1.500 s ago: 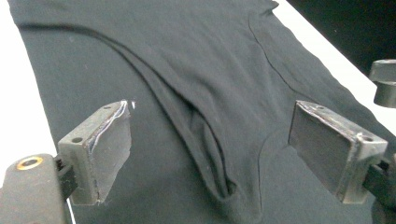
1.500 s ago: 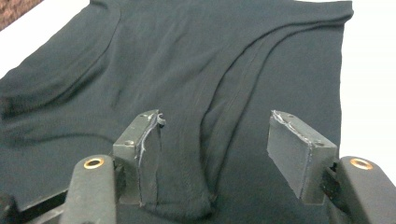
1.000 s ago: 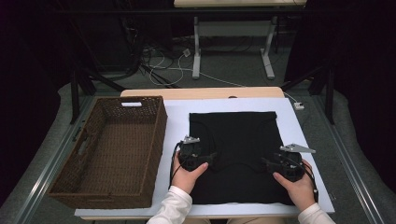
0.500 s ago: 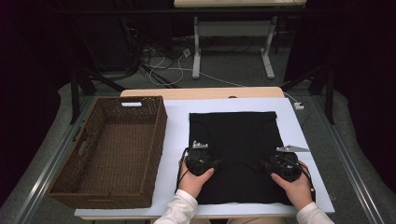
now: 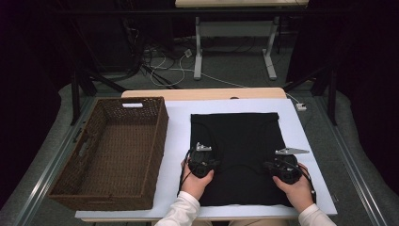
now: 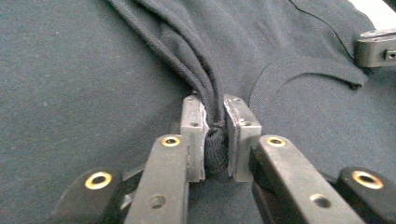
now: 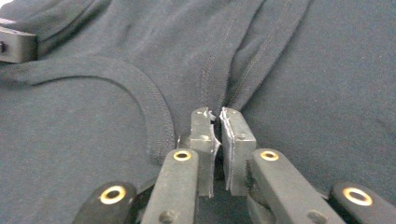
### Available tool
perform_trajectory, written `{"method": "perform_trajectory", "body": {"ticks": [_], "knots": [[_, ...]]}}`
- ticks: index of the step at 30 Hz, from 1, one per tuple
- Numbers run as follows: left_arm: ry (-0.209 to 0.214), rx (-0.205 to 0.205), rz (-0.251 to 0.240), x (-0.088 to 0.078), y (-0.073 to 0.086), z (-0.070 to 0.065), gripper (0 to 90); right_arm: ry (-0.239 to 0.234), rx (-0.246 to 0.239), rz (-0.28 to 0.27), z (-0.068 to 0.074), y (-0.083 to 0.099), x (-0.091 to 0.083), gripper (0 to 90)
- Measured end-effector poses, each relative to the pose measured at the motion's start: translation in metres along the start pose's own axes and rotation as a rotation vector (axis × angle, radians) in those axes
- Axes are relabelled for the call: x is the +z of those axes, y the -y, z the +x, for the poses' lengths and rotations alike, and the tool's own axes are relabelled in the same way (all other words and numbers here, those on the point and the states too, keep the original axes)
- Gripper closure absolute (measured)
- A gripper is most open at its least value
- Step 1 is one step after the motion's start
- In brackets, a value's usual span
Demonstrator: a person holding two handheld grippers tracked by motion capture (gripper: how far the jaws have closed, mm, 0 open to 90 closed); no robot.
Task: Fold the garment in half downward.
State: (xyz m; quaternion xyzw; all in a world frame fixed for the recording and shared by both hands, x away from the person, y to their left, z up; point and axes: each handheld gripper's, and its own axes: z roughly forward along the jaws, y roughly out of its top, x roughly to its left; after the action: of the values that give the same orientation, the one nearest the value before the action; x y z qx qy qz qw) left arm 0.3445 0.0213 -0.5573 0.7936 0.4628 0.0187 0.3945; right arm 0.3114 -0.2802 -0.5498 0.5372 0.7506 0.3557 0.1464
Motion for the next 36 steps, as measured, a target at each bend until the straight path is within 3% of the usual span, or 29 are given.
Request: {"method": "perform_trajectory", "body": {"ticks": [8, 19, 31, 36], "knots": [[0.021, -0.001, -0.022, -0.014, -0.002, -0.005, 81.4, -0.049, 0.02, -0.041, 0.001, -0.004, -0.011, 86.0], [0.069, -0.003, -0.036, -0.036, 0.007, -0.016, 81.5, -0.076, -0.011, -0.079, 0.007, -0.001, -0.036, 86.4], [0.135, -0.023, -0.031, -0.049, 0.041, -0.034, 81.7, -0.1, -0.043, -0.075, 0.022, 0.025, -0.064, 86.5], [0.139, -0.017, -0.038, -0.057, 0.053, -0.039, 81.9, -0.095, -0.06, -0.075, 0.025, 0.038, -0.075, 86.5]]}}
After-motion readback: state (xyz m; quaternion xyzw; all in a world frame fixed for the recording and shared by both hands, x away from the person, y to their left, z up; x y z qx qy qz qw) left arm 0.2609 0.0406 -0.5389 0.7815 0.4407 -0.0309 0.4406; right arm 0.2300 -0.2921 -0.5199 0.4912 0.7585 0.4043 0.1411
